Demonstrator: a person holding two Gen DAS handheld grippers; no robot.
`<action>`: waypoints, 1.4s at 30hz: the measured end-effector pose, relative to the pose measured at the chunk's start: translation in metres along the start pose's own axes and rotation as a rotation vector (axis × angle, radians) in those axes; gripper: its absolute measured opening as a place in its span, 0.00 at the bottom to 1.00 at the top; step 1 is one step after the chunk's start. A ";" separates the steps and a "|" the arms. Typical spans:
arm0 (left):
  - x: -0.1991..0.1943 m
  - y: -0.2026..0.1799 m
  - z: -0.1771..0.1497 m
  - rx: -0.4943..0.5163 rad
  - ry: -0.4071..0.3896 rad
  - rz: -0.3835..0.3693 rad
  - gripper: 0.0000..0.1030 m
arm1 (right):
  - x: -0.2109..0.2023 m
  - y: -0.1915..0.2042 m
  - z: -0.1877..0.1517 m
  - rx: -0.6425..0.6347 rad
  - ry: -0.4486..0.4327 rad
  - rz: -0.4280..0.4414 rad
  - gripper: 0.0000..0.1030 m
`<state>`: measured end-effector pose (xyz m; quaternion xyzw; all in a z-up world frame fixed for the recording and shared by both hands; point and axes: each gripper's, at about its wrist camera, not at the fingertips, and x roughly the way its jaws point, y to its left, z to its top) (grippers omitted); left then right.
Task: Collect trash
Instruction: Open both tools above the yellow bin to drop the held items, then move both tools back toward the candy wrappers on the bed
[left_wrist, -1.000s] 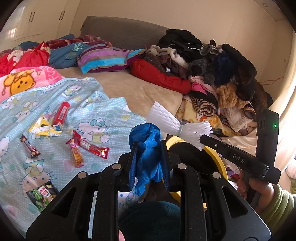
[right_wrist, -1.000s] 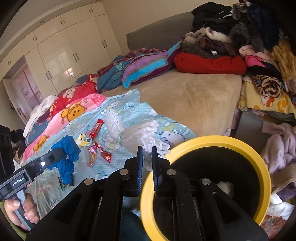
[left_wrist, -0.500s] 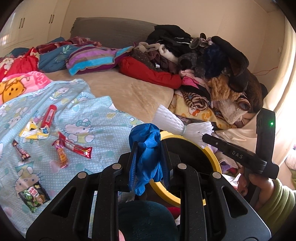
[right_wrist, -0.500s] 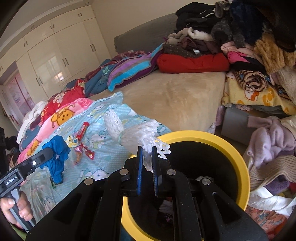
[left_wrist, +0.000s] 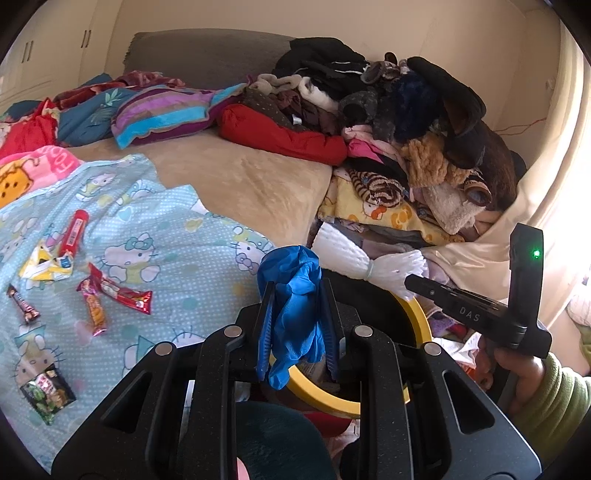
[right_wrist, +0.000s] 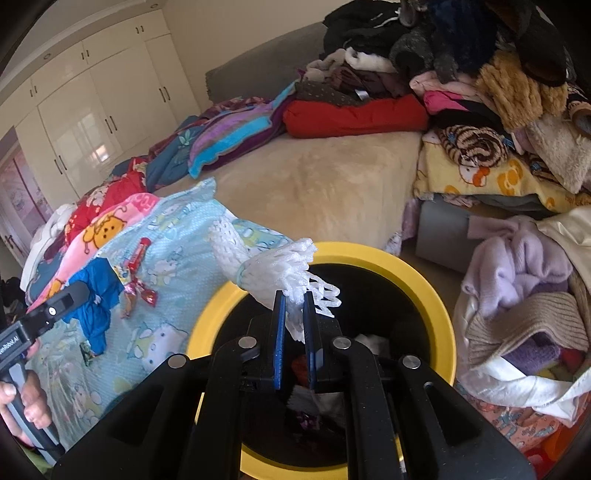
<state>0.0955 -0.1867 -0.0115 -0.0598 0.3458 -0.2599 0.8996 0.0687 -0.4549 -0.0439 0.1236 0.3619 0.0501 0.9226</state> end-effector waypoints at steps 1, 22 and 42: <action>0.002 -0.003 0.000 0.004 0.003 -0.003 0.16 | 0.000 -0.003 0.000 0.004 0.004 -0.004 0.09; 0.051 -0.038 -0.020 0.060 0.105 -0.091 0.16 | 0.021 -0.039 -0.014 0.061 0.108 -0.087 0.13; 0.027 -0.008 -0.008 -0.011 0.006 0.014 0.89 | -0.003 -0.026 -0.003 0.092 -0.032 -0.046 0.67</action>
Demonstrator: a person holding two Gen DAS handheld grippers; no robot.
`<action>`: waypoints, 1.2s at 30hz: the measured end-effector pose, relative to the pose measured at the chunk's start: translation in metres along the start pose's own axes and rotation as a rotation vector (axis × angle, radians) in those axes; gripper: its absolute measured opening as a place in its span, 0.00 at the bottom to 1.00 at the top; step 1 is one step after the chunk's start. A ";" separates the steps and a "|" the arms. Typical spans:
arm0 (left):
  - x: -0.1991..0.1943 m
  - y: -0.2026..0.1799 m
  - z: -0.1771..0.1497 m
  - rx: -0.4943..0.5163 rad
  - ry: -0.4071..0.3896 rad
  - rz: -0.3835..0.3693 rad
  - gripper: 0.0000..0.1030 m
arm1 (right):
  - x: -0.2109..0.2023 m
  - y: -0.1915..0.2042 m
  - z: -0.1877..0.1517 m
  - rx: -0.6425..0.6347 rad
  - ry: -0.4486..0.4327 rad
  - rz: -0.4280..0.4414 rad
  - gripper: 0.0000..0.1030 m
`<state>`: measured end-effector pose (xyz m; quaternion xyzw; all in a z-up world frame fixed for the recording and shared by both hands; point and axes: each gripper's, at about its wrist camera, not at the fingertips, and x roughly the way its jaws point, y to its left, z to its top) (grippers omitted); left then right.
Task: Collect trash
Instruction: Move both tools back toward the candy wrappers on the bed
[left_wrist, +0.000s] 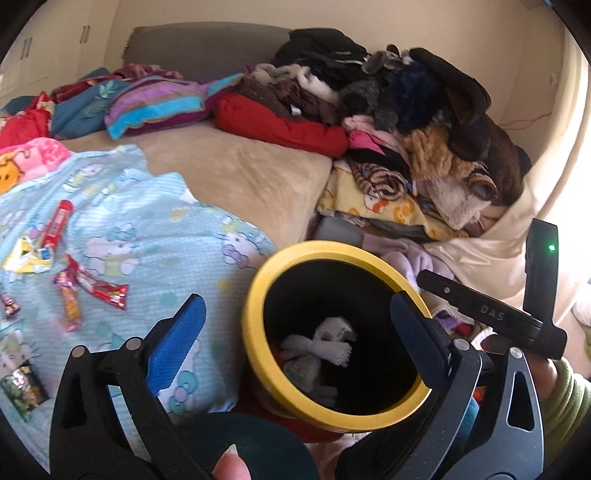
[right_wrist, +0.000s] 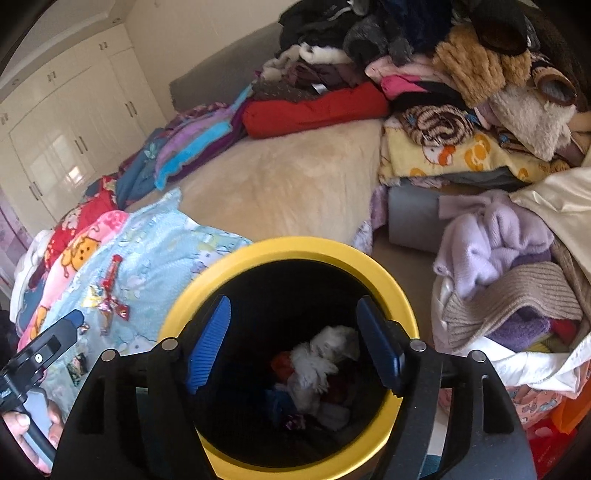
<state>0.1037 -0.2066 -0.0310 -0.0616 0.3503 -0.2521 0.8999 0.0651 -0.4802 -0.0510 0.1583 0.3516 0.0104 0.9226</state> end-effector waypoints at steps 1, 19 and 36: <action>-0.003 0.002 0.001 0.000 -0.009 0.006 0.89 | -0.002 0.004 0.000 -0.008 -0.009 0.009 0.68; -0.058 0.035 0.011 -0.050 -0.155 0.095 0.89 | -0.016 0.080 -0.008 -0.145 -0.052 0.116 0.72; -0.092 0.078 0.013 -0.092 -0.234 0.212 0.89 | -0.016 0.143 -0.021 -0.248 -0.047 0.184 0.73</action>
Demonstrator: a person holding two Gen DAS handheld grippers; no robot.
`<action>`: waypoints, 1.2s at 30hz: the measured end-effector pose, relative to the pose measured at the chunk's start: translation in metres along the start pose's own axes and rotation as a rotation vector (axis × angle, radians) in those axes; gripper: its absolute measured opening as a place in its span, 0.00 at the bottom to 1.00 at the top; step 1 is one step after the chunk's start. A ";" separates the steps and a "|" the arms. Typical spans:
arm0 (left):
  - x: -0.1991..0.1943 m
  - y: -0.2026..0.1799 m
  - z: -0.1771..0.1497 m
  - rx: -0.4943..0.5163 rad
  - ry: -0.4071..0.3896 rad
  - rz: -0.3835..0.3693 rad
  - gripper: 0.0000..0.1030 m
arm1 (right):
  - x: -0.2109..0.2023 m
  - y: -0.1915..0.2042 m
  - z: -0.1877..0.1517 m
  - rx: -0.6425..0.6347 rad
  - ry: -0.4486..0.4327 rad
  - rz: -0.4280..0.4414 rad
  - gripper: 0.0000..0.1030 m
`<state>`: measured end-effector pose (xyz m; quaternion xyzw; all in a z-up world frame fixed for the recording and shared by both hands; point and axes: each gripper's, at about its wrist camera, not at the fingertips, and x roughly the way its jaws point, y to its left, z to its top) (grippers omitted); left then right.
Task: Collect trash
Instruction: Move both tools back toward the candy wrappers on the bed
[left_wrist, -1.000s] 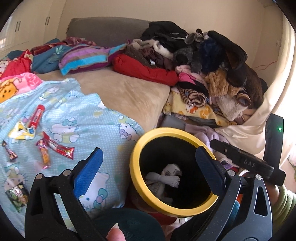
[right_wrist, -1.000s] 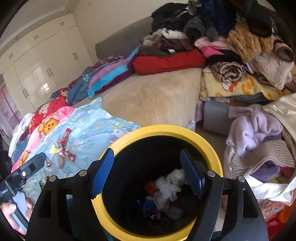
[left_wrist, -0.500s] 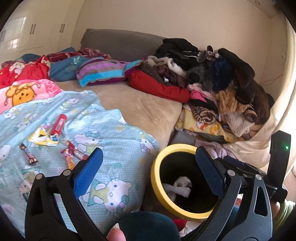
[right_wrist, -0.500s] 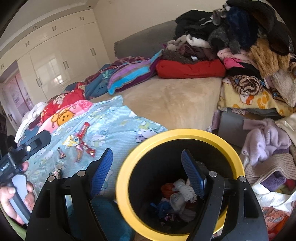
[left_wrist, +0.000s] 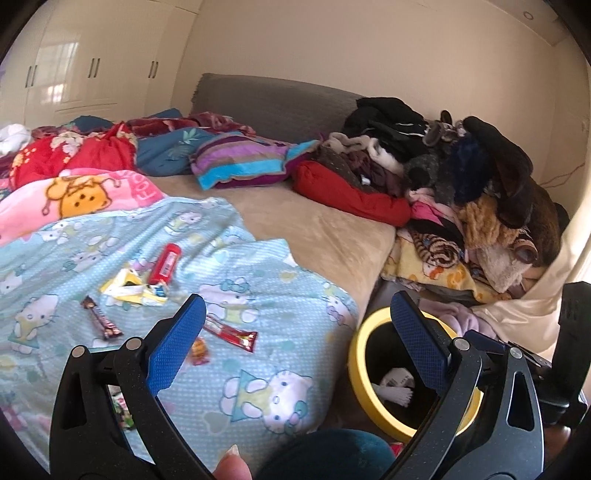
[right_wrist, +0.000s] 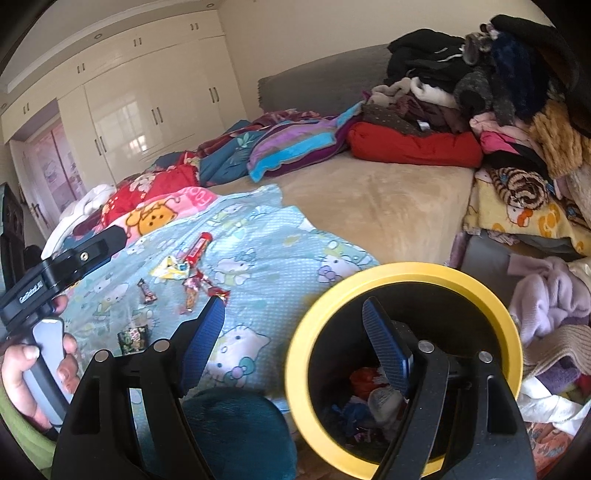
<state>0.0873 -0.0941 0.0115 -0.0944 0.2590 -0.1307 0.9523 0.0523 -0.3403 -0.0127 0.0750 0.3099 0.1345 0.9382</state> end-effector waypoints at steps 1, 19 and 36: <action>-0.001 0.003 0.001 -0.005 -0.003 0.005 0.89 | 0.002 0.004 0.001 -0.006 0.000 0.006 0.72; -0.017 0.072 0.013 -0.100 -0.049 0.124 0.89 | 0.040 0.077 0.018 -0.114 0.024 0.095 0.73; -0.038 0.146 0.010 -0.165 -0.066 0.233 0.89 | 0.095 0.126 0.026 -0.163 0.102 0.152 0.72</action>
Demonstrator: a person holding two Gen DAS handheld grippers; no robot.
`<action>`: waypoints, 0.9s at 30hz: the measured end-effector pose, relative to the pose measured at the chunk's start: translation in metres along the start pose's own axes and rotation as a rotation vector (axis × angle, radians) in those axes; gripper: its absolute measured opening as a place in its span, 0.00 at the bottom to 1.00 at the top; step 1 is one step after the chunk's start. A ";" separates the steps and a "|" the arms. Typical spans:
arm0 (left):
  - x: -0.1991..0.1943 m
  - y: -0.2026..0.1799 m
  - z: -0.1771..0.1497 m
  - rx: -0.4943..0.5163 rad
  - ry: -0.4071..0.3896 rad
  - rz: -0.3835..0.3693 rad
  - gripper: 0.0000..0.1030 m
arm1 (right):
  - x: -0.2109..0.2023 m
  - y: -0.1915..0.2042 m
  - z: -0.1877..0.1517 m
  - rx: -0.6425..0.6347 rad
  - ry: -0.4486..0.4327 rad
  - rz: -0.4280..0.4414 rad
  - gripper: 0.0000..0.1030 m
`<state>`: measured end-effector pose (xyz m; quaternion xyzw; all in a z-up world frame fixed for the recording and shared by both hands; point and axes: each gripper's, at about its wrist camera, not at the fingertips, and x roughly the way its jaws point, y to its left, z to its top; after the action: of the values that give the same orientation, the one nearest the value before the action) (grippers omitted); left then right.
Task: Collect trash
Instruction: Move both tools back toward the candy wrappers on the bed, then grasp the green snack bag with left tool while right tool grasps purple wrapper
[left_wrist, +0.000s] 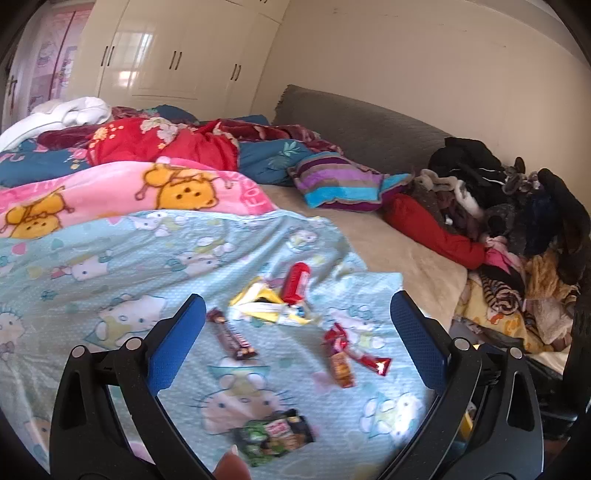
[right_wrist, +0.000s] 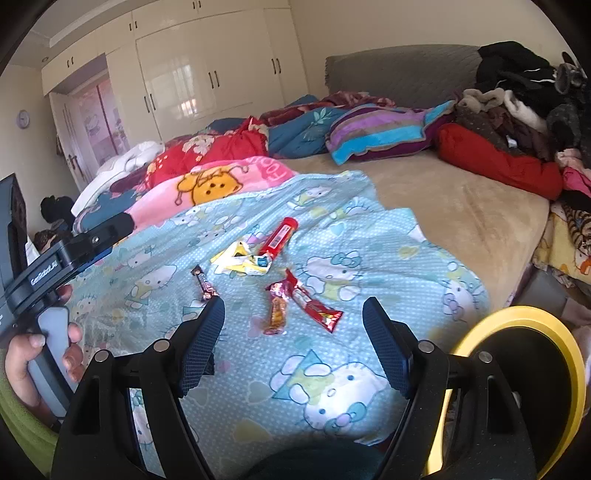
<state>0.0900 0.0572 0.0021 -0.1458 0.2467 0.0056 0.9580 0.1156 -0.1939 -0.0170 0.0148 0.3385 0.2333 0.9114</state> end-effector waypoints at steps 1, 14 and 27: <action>0.000 0.003 -0.001 -0.003 0.002 0.004 0.89 | 0.005 0.002 0.001 -0.002 0.007 0.003 0.72; 0.006 0.049 -0.025 -0.040 0.086 -0.001 0.86 | 0.062 0.021 0.008 0.012 0.093 0.026 0.64; 0.037 0.070 -0.075 -0.110 0.280 -0.108 0.59 | 0.137 0.017 -0.003 0.027 0.295 0.013 0.37</action>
<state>0.0809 0.1006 -0.0978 -0.2105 0.3692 -0.0526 0.9037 0.1974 -0.1195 -0.0993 -0.0051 0.4716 0.2345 0.8500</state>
